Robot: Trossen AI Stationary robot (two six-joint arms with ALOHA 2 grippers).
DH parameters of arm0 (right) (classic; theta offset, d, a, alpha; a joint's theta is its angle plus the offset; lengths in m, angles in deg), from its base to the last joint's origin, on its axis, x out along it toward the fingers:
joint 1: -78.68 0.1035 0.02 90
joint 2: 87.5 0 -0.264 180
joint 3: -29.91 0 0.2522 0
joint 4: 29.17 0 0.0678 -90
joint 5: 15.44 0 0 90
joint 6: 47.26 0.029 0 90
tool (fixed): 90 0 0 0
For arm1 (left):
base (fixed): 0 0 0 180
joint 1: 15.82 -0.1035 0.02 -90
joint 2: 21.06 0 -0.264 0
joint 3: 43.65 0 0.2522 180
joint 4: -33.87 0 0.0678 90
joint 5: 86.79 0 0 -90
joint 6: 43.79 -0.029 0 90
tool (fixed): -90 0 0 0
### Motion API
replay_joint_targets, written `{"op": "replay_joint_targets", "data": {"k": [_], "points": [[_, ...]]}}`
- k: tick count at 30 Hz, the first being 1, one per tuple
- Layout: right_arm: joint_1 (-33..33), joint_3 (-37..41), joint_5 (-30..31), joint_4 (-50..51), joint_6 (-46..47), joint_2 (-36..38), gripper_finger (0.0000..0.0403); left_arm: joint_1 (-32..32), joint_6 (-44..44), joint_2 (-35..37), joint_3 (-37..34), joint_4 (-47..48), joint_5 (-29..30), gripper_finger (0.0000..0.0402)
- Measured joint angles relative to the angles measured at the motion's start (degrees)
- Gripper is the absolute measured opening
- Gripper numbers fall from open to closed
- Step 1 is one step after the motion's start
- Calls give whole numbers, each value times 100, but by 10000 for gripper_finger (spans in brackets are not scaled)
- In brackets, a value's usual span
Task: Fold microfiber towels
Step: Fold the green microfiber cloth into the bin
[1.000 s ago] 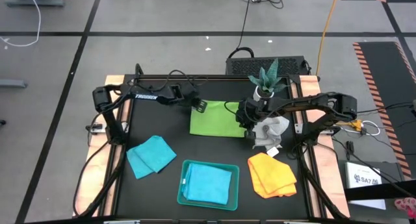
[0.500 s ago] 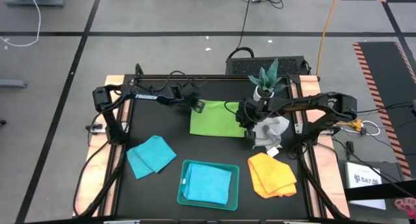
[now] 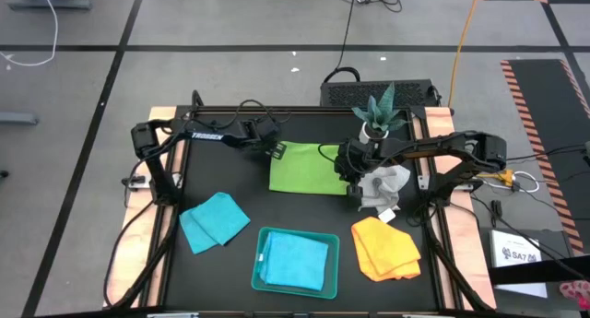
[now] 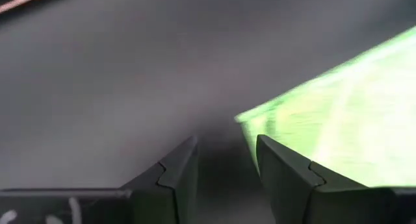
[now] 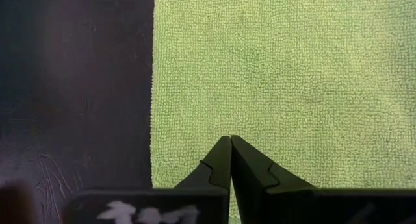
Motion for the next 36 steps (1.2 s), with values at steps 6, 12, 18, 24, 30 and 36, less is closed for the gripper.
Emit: {"op": "replay_joint_targets", "data": {"k": [6,12,18,24,30,36], "points": [[0,0,2,0,-17,0,0,8,-4,0,0,-306,-252,156],[0,0,4,1,-118,0,0,17,52,0,0,-528,-606,156],[1,0,151,-2,-134,2,0,238,111,-152,4,-974,-528,156],[-9,0,169,0,-129,2,0,362,281,-454,0,-1079,-483,156],[-11,-1,138,0,-67,4,0,364,279,-535,7,-1037,-306,156],[-11,0,129,4,23,4,0,357,248,-533,14,-714,-107,156]]}}
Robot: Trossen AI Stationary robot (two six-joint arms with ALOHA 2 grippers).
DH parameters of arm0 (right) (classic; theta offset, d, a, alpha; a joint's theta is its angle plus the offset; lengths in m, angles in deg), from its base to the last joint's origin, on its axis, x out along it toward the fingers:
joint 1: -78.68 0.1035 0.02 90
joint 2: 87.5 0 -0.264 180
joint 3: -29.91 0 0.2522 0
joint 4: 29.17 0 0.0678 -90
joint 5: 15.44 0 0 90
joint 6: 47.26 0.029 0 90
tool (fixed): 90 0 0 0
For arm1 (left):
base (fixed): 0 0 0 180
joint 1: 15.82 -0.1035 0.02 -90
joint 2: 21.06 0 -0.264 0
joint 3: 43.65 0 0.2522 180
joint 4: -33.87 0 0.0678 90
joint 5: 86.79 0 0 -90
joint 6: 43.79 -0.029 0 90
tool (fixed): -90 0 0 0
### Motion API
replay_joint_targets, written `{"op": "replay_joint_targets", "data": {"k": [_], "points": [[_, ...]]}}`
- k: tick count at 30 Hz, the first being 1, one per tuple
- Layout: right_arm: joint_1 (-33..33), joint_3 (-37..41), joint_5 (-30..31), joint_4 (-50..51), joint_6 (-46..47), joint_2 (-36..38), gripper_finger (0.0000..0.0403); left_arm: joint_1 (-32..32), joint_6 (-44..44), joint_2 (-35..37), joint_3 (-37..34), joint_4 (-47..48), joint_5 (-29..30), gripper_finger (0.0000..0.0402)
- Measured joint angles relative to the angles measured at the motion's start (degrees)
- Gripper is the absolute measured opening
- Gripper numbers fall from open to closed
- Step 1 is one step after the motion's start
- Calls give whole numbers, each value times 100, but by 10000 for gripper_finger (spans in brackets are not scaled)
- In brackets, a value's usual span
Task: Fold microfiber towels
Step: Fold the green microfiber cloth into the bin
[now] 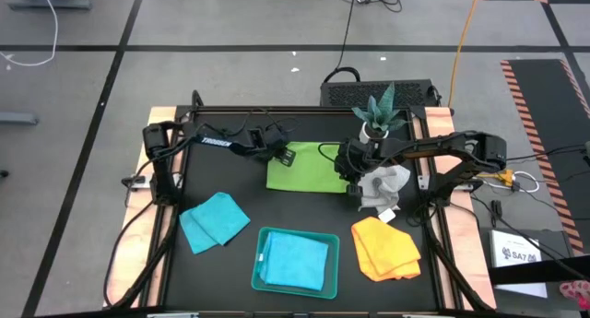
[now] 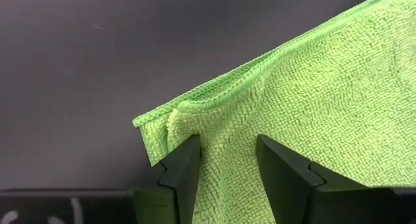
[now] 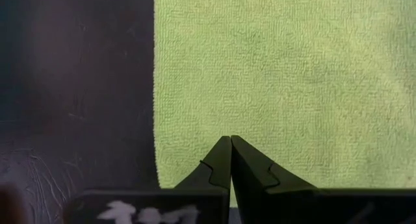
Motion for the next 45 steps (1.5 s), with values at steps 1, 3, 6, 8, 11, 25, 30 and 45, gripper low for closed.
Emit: {"op": "replay_joint_targets", "data": {"k": [1,3,6,8,11,25,30,45], "points": [[0,-2,0,0,-4,0,0,0,-6,1,3,63,5,156],[0,-1,-2,0,-4,0,0,7,-10,8,5,181,23,156],[0,-1,-7,0,-8,0,0,35,-10,9,5,195,18,156],[0,-1,-13,-1,-8,0,0,48,6,9,5,200,-11,156],[0,0,-15,-10,-27,0,0,68,12,9,3,208,-10,156],[-11,-4,-6,-461,25,0,0,165,30,219,-29,329,-347,134],[-11,-4,-7,-443,24,0,0,257,-92,901,-19,399,-387,82],[-20,-4,8,-478,-34,0,0,889,154,1052,-30,873,-903,5]]}}
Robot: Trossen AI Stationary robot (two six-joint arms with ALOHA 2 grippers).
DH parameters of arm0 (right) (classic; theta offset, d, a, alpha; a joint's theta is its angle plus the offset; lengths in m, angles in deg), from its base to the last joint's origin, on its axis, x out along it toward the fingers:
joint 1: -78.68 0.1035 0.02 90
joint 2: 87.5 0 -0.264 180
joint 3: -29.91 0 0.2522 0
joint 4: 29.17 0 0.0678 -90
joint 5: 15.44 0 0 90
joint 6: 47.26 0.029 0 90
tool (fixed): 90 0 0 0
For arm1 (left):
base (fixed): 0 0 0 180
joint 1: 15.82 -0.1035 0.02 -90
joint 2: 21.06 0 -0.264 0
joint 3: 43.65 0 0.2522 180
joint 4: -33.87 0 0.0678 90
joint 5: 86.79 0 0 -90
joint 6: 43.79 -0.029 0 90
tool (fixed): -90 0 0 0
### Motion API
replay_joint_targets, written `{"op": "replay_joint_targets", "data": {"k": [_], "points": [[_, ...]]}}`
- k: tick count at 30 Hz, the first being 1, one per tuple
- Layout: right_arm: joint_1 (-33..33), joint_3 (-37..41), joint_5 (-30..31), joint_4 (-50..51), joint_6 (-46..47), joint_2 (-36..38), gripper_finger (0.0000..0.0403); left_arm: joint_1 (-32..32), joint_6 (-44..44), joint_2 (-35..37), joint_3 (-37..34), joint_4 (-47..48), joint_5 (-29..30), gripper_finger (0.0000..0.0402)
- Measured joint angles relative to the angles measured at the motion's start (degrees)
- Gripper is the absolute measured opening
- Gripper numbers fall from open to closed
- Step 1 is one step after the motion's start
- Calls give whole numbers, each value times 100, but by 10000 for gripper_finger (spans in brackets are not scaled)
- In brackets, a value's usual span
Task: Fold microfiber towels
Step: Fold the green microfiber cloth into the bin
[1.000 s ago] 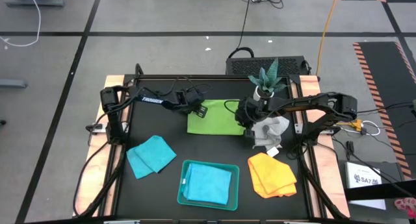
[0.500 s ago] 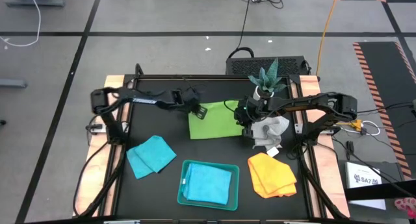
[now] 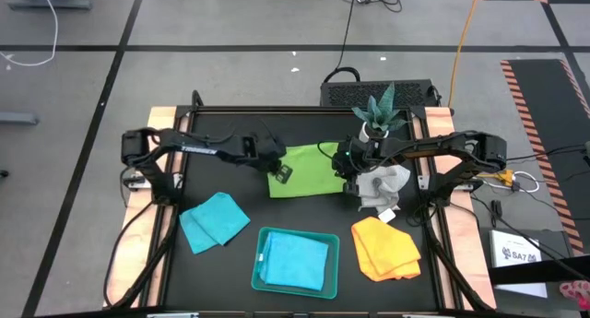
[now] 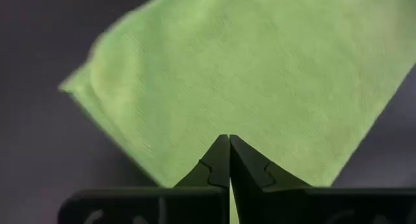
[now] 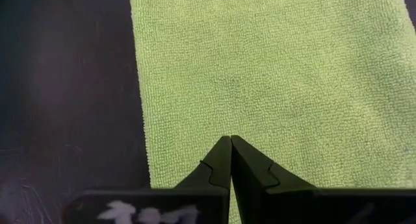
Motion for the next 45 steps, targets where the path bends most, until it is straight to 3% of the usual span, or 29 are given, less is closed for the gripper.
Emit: {"op": "replay_joint_targets", "data": {"k": [15,20,28,34,45], "points": [[-2,4,12,-2,17,-2,0,411,388,-783,22,-220,136,1],[-2,4,12,2,20,-2,0,409,362,-799,26,-166,167,1],[0,4,-21,7,22,-2,0,387,160,-781,48,711,274,1],[64,4,-626,37,163,-2,0,323,189,-733,26,442,280,1],[516,567,-318,-46,579,-7,0,302,203,-744,20,305,327,1]]}}
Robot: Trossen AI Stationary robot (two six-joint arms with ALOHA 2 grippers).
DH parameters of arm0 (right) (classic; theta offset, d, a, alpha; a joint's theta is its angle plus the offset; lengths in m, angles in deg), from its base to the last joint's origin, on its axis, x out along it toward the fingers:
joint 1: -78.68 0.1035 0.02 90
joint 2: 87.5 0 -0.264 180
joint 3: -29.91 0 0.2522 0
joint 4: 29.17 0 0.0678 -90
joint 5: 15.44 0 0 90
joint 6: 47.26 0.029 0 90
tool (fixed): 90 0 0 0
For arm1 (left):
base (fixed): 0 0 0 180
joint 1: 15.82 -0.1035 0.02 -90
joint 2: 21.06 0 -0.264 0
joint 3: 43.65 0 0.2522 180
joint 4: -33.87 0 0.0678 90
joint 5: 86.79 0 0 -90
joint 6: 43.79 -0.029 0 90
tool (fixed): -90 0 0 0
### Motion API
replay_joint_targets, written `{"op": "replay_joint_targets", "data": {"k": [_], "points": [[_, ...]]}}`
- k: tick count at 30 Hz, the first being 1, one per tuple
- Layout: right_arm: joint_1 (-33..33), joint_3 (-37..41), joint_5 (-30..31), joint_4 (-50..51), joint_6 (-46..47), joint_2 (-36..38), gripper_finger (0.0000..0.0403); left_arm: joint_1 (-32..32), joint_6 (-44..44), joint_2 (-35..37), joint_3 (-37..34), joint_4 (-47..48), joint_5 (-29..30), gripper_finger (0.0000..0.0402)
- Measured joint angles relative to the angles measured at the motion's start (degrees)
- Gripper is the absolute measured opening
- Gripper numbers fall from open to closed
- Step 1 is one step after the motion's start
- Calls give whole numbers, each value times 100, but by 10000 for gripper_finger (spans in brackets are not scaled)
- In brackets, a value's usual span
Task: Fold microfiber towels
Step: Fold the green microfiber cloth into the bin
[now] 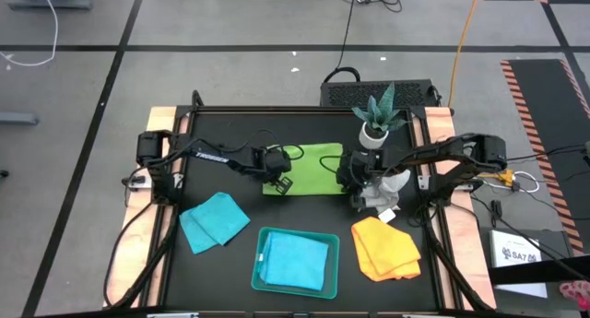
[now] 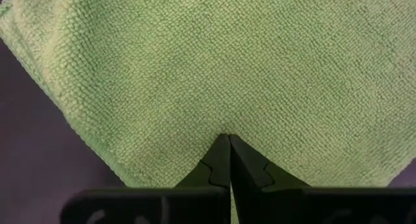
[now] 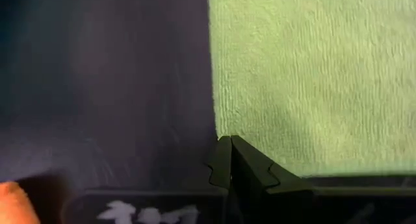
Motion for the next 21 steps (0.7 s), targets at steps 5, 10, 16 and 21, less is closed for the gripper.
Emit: {"op": "replay_joint_targets", "data": {"k": [5,10,16,21], "points": [[50,45,28,-58,85,57,0,0,-7,-2,0,-4,0,1],[47,-150,27,-170,148,248,0,0,-15,45,28,8,2,1],[43,-206,25,-357,159,435,0,-39,-165,423,111,-9,334,1],[43,-206,26,-251,216,433,0,-258,-488,585,117,-39,657,1]]}}
